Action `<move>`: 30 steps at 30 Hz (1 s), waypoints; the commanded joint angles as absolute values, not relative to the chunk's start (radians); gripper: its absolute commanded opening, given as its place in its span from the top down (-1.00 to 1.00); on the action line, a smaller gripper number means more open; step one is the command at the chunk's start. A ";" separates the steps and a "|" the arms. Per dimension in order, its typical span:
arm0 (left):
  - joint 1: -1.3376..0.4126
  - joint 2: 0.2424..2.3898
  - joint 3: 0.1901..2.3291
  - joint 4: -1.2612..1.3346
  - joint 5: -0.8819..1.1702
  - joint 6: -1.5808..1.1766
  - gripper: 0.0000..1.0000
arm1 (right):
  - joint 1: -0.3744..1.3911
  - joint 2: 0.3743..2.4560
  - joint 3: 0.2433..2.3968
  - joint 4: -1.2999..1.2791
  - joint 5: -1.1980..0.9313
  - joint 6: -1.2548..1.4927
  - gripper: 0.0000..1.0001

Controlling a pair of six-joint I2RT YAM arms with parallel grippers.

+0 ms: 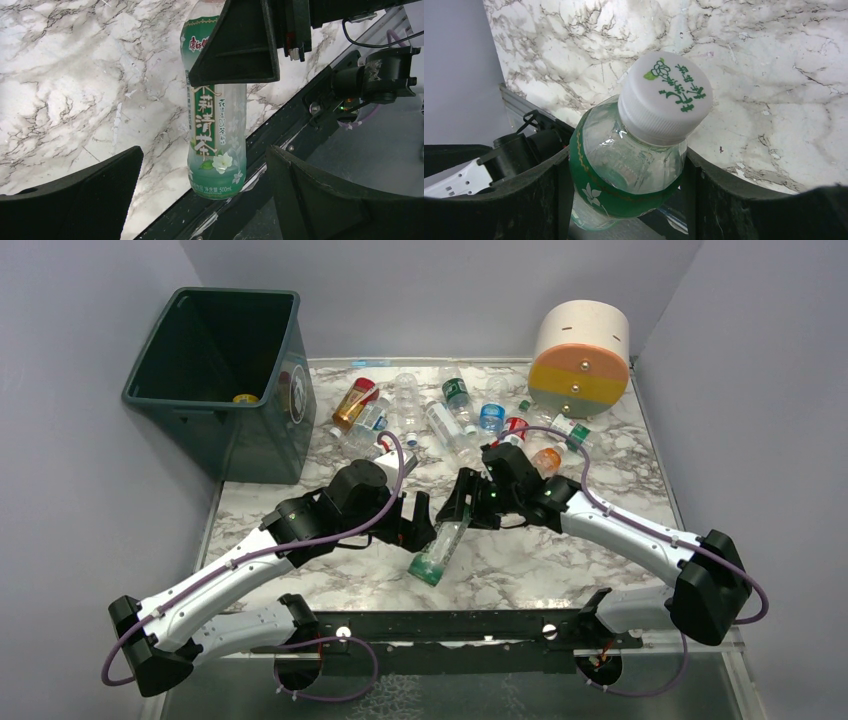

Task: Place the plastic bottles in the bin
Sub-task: Place the plastic bottle in the trash bin.

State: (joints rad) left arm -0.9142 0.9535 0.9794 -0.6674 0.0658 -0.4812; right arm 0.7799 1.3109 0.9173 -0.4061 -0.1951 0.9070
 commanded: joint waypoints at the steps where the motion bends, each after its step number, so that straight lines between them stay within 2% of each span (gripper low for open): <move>1: -0.919 0.937 0.995 -0.635 0.097 -0.472 -0.98 | 0.785 1.310 0.946 -0.415 -0.171 0.883 -0.18; 20: -0.919 0.943 0.994 -0.626 0.108 -0.468 -0.98 | 0.785 1.310 0.959 -0.405 -0.181 0.864 -0.18; 30: -0.919 0.954 1.006 -0.609 0.171 -0.450 -0.98 | 0.778 1.334 1.038 -0.438 -0.171 0.811 -0.18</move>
